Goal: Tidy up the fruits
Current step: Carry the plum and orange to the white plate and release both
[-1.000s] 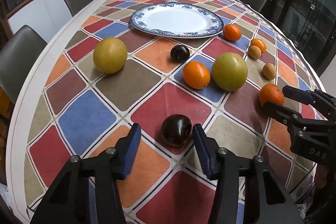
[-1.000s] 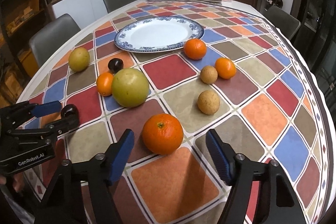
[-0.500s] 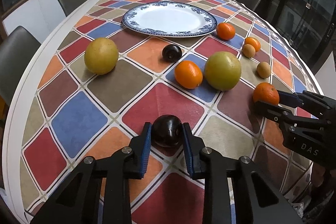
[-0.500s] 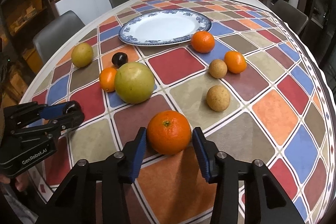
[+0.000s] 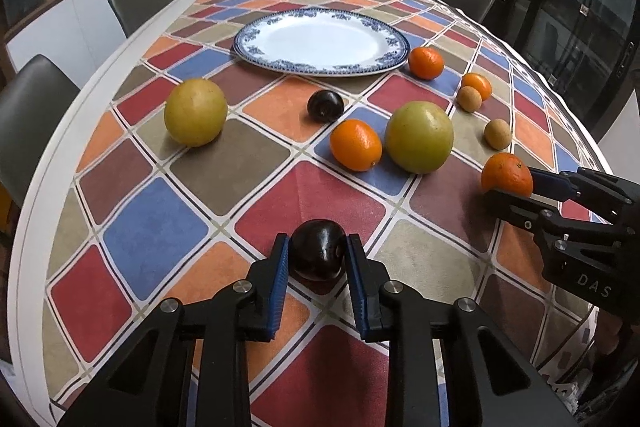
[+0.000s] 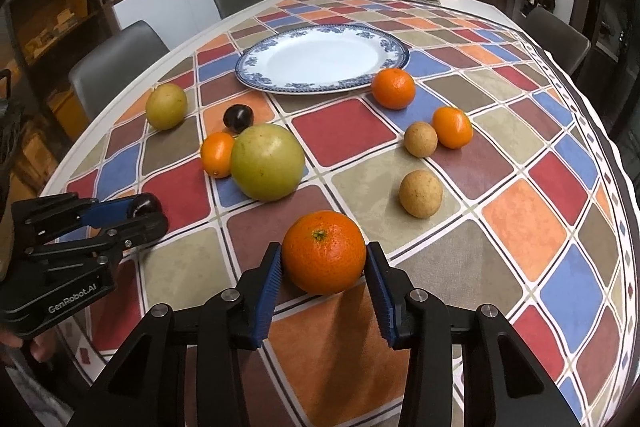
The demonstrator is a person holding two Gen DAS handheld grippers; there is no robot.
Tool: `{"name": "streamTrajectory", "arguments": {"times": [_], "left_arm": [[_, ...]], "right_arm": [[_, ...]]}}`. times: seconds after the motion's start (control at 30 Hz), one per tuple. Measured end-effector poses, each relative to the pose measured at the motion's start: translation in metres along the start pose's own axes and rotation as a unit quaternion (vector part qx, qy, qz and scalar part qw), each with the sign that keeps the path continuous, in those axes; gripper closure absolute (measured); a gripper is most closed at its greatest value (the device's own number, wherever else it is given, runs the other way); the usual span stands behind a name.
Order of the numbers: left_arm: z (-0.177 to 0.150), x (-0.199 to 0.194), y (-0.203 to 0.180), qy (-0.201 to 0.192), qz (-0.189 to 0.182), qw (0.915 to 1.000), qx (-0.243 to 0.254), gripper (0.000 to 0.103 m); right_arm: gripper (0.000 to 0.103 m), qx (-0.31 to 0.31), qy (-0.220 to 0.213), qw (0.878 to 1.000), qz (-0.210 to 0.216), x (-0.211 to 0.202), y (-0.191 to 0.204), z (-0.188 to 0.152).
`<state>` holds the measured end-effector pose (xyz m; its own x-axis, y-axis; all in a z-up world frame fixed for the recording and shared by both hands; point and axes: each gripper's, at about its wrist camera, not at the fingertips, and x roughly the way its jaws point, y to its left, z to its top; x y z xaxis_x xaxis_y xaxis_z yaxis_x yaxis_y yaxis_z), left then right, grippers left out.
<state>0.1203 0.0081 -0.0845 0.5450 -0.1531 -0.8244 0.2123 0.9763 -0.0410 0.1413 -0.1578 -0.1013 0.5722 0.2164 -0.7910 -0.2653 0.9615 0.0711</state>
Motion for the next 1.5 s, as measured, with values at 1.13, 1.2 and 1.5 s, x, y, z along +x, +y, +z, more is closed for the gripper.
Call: {"name": "streamTrajectory", "arguments": {"times": [1.13,1.2,1.5], "left_arm": [[0.123,-0.021,0.013,-0.098,0.003,0.9945,0.035,0.075],[0.134,-0.013,0.017,-0.093,-0.002,0.9951,0.033,0.075],[0.173,0.028,0.031,-0.064,-0.008,0.9973,0.036,0.075]], "right_arm": [[0.061,-0.050,-0.084,0.994,0.049,-0.018,-0.006,0.124],[0.061,-0.049,-0.082,0.994,0.049,-0.013,-0.008,0.134],[0.061,-0.051,-0.060,0.996,0.043,0.024,-0.019,0.176]]}}
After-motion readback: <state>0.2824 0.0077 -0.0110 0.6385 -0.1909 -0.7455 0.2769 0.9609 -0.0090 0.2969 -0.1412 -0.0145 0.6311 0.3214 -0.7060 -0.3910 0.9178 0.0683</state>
